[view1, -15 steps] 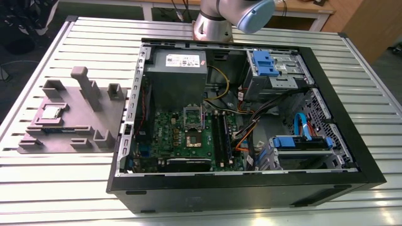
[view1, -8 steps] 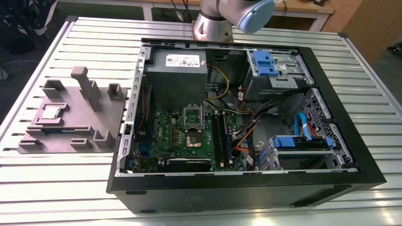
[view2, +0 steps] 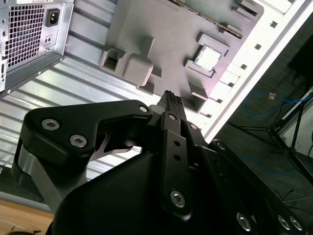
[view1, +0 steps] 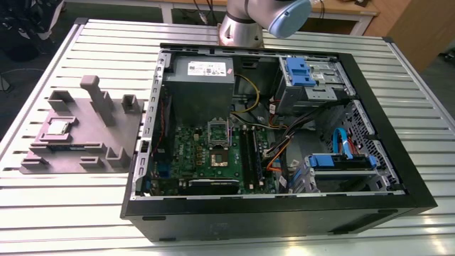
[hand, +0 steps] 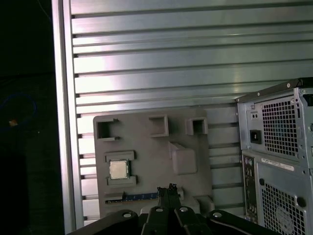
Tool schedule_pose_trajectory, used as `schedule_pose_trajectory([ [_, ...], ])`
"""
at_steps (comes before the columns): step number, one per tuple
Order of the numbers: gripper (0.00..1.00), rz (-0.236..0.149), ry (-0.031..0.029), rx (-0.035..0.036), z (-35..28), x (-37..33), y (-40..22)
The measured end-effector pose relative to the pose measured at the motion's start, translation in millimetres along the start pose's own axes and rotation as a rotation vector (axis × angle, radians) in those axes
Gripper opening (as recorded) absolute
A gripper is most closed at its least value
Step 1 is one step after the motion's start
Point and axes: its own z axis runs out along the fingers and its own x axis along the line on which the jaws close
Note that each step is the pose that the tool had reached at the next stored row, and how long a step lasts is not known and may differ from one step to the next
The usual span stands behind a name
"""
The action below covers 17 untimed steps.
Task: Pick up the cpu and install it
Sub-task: 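Reach for the cpu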
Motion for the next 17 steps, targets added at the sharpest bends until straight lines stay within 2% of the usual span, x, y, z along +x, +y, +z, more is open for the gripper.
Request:
schedule_pose_trajectory([
  [17, 0.10, 0.000, 0.0000, 0.0000, -0.1, 3.7, -0.3],
])
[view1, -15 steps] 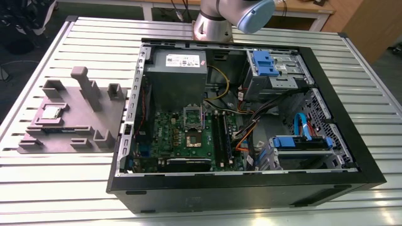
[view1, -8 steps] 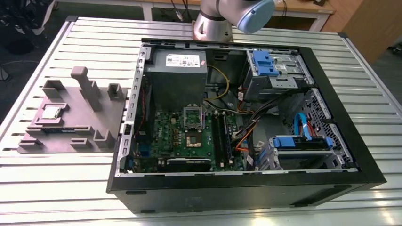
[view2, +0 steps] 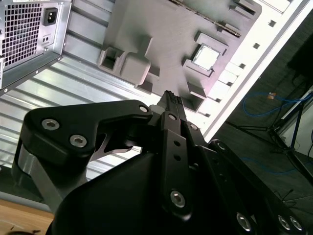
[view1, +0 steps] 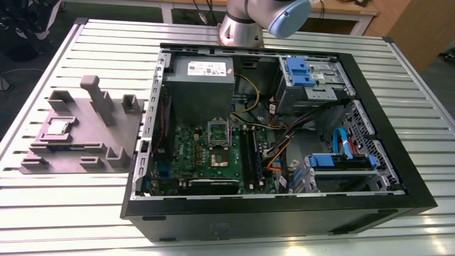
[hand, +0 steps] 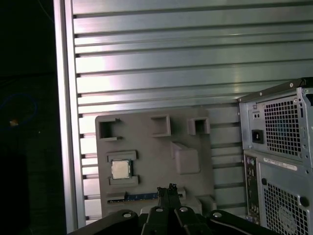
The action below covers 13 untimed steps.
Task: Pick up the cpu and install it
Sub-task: 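Reach for the cpu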
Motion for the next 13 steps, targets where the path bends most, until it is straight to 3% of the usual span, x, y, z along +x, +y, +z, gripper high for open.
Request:
schedule_pose_trajectory([
  [13, 0.10, 0.000, 0.0000, 0.0000, 0.2, 5.9, -0.5],
])
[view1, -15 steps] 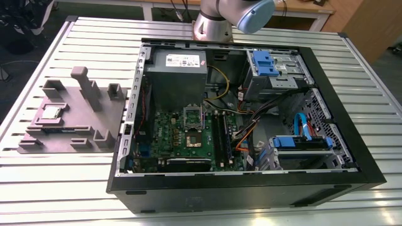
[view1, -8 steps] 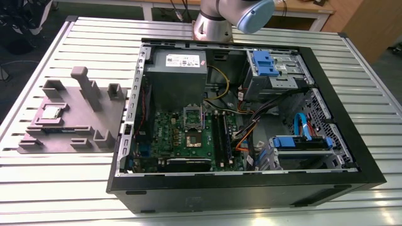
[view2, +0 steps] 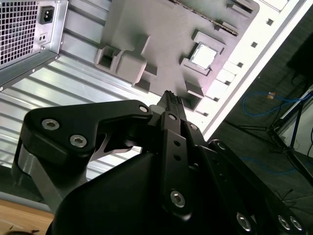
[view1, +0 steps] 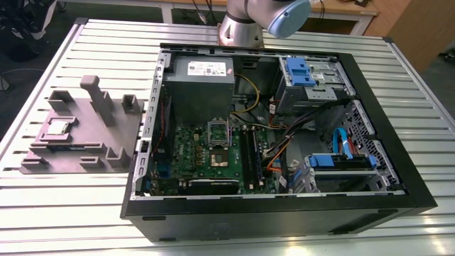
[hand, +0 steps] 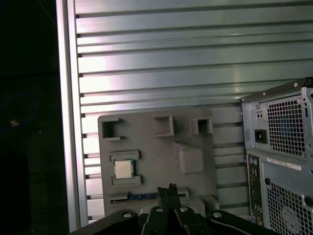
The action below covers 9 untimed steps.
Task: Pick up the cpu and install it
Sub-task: 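Reach for the cpu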
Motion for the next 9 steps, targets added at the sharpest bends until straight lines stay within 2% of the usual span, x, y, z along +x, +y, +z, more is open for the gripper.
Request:
schedule_pose_trajectory([
  [6, 0.10, 0.000, 0.0000, 0.0000, 0.0, 6.7, -0.6],
  [9, 0.10, 0.000, 0.0014, 0.0001, 0.2, 7.5, -0.7],
])
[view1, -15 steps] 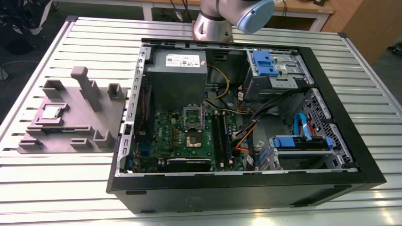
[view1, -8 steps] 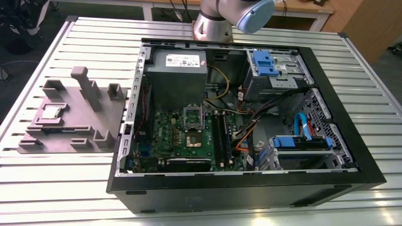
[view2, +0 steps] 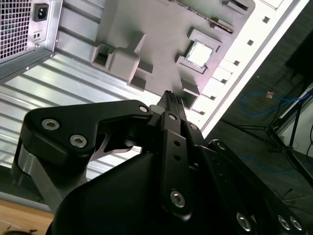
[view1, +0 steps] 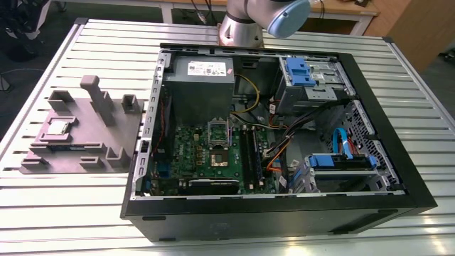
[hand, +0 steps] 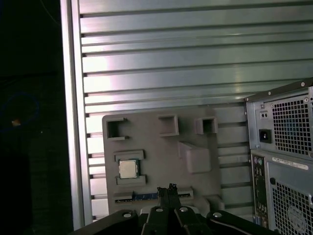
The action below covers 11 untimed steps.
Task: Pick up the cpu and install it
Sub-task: 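Reach for the cpu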
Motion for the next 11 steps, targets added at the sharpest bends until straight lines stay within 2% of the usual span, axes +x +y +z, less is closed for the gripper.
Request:
schedule_pose_trajectory([
  [3, 0.10, 0.001, 0.0054, 0.0006, 0.4, 1.7, -0.1],
  [11, 0.10, 0.000, 0.0060, 0.0006, 0.7, 13.9, -1.2],
])
